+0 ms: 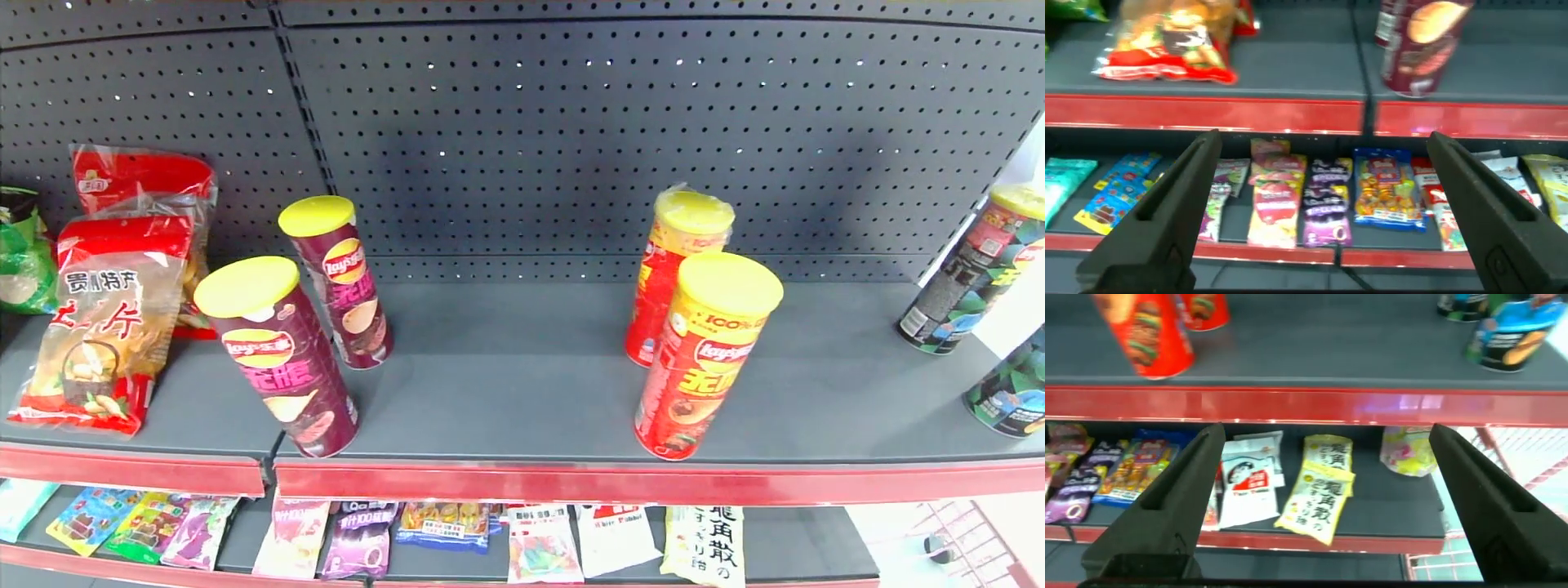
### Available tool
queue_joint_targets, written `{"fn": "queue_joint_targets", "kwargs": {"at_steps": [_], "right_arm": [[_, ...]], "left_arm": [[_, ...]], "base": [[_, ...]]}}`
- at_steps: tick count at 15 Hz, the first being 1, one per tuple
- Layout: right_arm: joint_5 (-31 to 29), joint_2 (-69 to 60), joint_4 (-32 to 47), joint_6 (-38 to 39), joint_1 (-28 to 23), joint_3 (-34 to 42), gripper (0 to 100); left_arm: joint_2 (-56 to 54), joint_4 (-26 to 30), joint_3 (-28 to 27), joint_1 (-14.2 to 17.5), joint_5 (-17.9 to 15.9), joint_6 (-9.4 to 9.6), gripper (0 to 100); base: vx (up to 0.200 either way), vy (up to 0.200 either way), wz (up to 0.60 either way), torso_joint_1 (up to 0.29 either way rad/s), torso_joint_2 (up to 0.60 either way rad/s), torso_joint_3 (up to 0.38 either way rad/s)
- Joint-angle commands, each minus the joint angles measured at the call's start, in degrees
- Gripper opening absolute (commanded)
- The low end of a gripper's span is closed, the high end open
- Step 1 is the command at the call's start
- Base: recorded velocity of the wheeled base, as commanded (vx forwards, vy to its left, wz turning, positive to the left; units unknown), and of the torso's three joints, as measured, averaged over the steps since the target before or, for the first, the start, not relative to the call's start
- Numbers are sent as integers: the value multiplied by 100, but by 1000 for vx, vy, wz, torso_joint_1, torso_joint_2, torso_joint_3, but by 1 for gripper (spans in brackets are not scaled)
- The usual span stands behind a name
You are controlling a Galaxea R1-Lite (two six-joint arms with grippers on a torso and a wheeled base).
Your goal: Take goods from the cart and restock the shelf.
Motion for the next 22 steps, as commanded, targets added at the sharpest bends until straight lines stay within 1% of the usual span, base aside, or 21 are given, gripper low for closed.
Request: {"fn": "queue_joint_targets", "kwargs": {"at_steps": [1,2,4,14,17,20,22], "right_arm": [[2,0,2,1,6,0,100],[2,0,2,1,6,0,100],[2,0,2,1,6,0,100],[2,0,2,1,6,0,100],[2,0,2,1,6,0,100],[2,0,2,1,6,0,100],[2,0,2,1,-2,0,100]], "left_arm": [[7,-1,-6,1,1,-1,100],[7,-1,2,1,1,-1,100],[7,-1,2,1,1,-1,100],[7,-1,2,1,1,-1,100],[7,-1,2,1,1,-1,100],[7,-1,2,1,1,-1,100],[7,-1,2,1,1,-1,100]], "base": [[0,0,0,0,0,0],[0,0,0,0,0,0],[0,0,-600,7,5,-2],[0,0,0,0,0,0],[-200,0,0,5,5,1],[0,0,0,0,0,0],[0,0,-600,2,-2,-2]]}}
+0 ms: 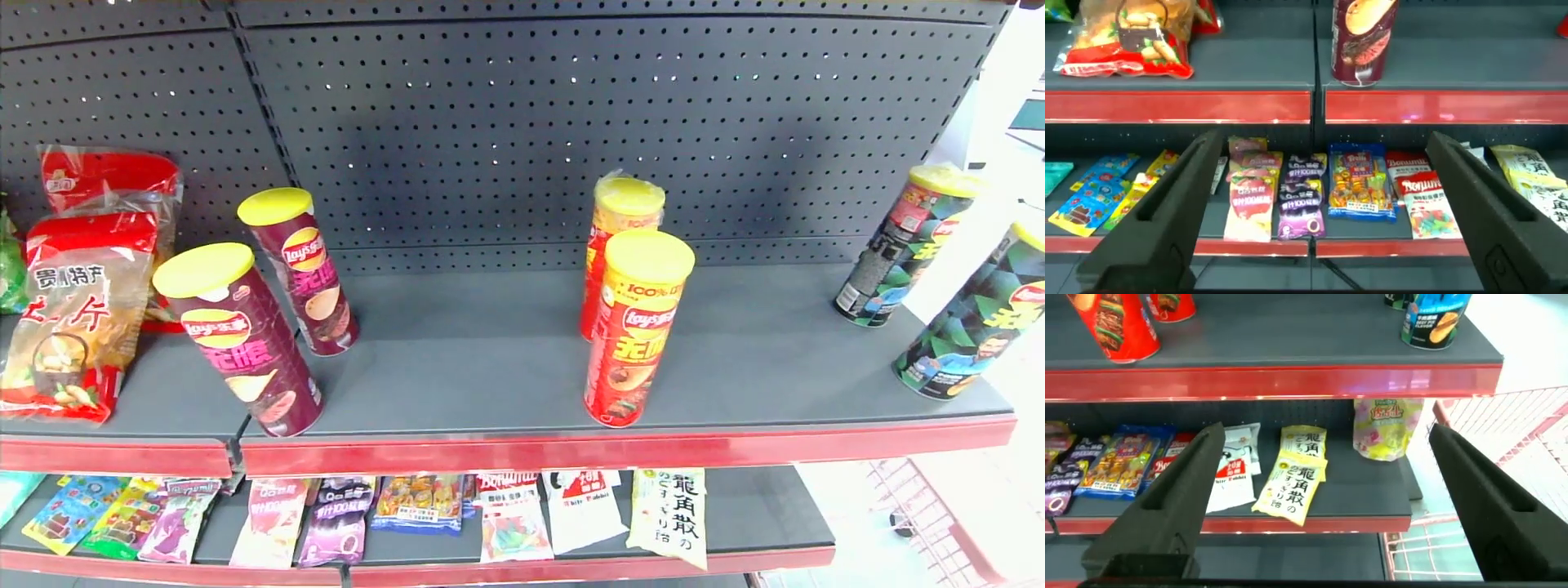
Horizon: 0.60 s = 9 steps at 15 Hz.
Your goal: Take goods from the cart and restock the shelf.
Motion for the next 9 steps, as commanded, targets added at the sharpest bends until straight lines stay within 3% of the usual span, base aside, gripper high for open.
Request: {"fn": "queue_joint_targets", "kwargs": {"at_steps": [1,9], "right_arm": [[2,0,-3,-7,4,0,100],[2,0,-3,1,4,0,100]], "left_arm": [[7,-1,2,1,1,7,100],[7,-1,2,1,1,7,100]], "base": [[0,0,0,0,0,0],[0,0,0,0,0,0]]}}
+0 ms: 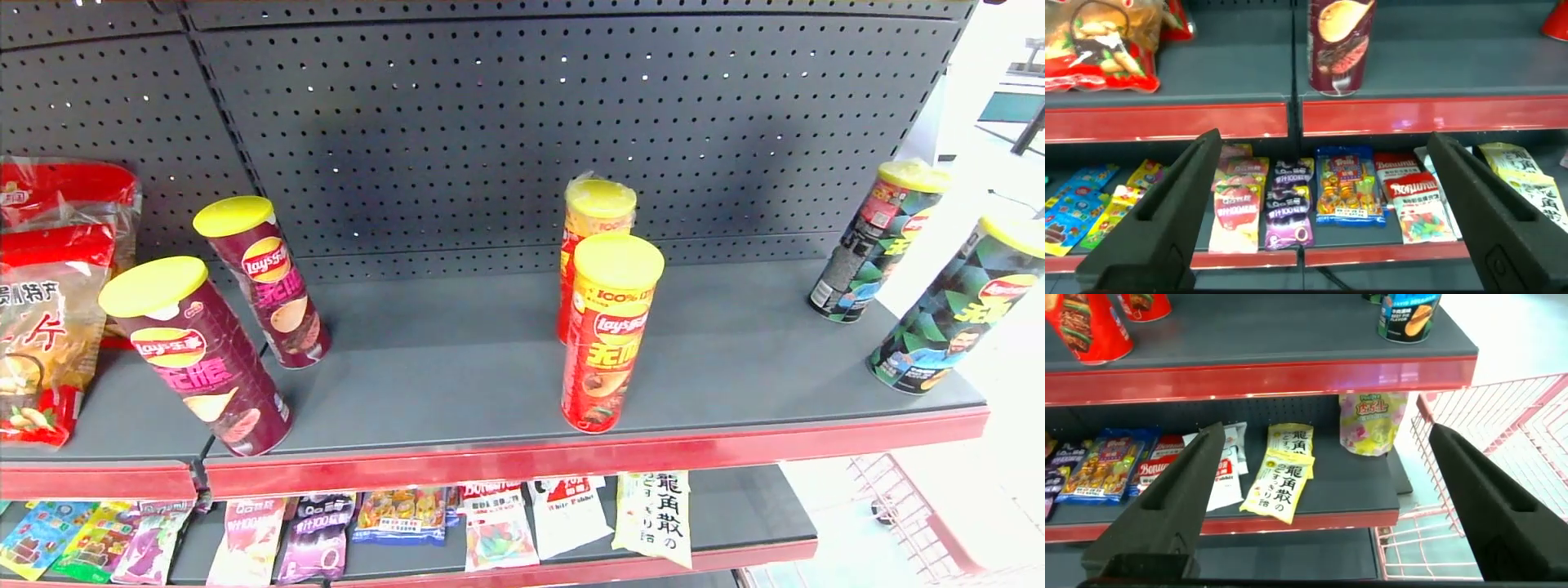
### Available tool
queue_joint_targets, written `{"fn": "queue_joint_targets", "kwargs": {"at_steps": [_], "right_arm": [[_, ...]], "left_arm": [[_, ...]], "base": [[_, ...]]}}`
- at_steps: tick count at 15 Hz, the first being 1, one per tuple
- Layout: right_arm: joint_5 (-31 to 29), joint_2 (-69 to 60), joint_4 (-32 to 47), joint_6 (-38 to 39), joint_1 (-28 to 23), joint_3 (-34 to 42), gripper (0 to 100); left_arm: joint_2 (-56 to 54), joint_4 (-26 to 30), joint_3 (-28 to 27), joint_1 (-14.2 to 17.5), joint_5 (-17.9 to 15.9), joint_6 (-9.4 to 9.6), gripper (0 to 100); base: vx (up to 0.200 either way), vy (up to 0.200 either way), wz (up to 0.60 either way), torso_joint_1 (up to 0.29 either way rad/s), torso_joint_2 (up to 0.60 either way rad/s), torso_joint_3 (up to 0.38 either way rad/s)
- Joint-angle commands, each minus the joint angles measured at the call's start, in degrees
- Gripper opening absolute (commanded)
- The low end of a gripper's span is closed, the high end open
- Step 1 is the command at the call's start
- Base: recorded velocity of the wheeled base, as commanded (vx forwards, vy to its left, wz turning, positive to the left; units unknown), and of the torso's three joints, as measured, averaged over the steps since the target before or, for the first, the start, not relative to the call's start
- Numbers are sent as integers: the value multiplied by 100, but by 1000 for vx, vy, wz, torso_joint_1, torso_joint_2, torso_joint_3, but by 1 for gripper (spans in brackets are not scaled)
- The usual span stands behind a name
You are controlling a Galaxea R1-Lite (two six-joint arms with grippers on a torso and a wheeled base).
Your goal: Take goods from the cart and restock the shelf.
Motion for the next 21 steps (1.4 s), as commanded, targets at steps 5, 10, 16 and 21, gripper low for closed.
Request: {"fn": "queue_joint_targets", "kwargs": {"at_steps": [5,10,16,21], "right_arm": [[-1,0,2,-1,6,0,100],[-1,0,2,-1,6,0,100],[-10,0,2,-10,-2,0,100],[-27,0,2,-19,6,0,100]], "left_arm": [[7,-2,0,5,1,-4,100],[7,-2,0,5,1,-4,100],[7,-2,-9,5,1,-4,100],[7,-2,0,5,1,-4,100]], "base": [[0,-160,0,1,2,1],[0,0,0,0,0,0],[0,0,0,0,0,0],[0,0,0,0,0,0]]}}
